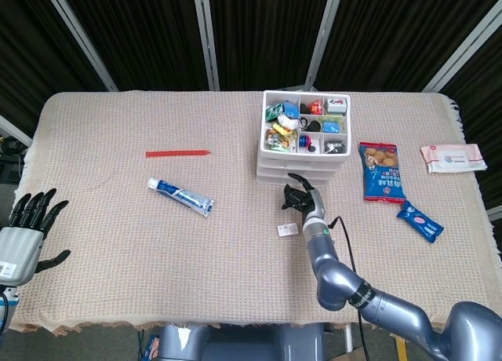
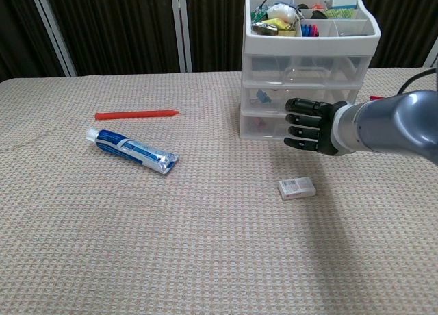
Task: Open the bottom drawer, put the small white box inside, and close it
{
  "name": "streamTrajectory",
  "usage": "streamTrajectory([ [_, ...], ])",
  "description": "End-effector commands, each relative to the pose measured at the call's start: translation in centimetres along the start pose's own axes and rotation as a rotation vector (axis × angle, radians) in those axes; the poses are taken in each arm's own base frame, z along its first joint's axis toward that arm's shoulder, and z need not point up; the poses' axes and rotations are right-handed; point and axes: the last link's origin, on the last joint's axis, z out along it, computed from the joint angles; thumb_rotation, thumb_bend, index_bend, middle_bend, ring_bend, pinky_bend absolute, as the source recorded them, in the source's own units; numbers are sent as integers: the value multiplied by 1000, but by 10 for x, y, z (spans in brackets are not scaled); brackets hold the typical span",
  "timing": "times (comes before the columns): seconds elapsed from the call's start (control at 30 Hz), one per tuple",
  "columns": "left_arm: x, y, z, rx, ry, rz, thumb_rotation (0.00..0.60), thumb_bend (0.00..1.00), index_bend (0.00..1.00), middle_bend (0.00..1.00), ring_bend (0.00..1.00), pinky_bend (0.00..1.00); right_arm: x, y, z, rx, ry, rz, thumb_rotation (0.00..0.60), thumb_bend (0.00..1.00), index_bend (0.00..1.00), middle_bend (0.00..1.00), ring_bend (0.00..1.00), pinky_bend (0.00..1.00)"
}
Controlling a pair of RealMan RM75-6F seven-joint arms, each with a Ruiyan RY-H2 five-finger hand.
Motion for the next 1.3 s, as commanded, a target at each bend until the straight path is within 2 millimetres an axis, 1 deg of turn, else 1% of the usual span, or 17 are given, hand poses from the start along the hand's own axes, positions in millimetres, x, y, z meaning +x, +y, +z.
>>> streamTrajectory([
  [0.03, 0, 0, 0, 0, 0, -1, 600, 108, 131, 0, 0, 0, -3, 0, 3, -8, 1, 19, 600, 479, 283, 773, 730, 642],
  [0.2, 0, 0, 0, 2, -1, -6, 600, 108, 131, 0, 0, 0, -11, 0, 7, -15, -3, 29, 600, 484, 311, 774, 730, 642],
  [0.37, 0, 0, 1, 1, -5, -9, 600, 109, 131, 0, 0, 0, -19, 1, 9, -21, -14, 24, 600, 493, 379, 774, 729, 642],
  [0.47, 1, 0, 1, 1, -5, -12, 600, 109, 131, 0, 0, 0, -23, 2, 9, -26, -17, 20, 600, 494, 403, 773, 730, 642],
  [0.7, 1, -1, 1, 2, -8, -18, 600, 109, 132, 0, 0, 0, -28, 5, 10, -39, -21, 14, 600, 494, 421, 773, 729, 642],
  [0.87, 1, -1, 1, 3, -11, -18, 600, 109, 132, 0, 0, 0, -30, 9, 5, -53, -40, 9, 600, 494, 426, 773, 729, 642],
  [1.03, 0, 0, 0, 7, -14, -23, 600, 108, 133, 0, 0, 0, -28, 14, -2, -63, -47, 5, 600, 495, 435, 773, 729, 642],
  [1.3, 0, 1, 0, 10, -11, -17, 600, 108, 135, 0, 0, 0, -23, 25, -21, -84, -90, -9, 600, 495, 432, 774, 727, 643],
])
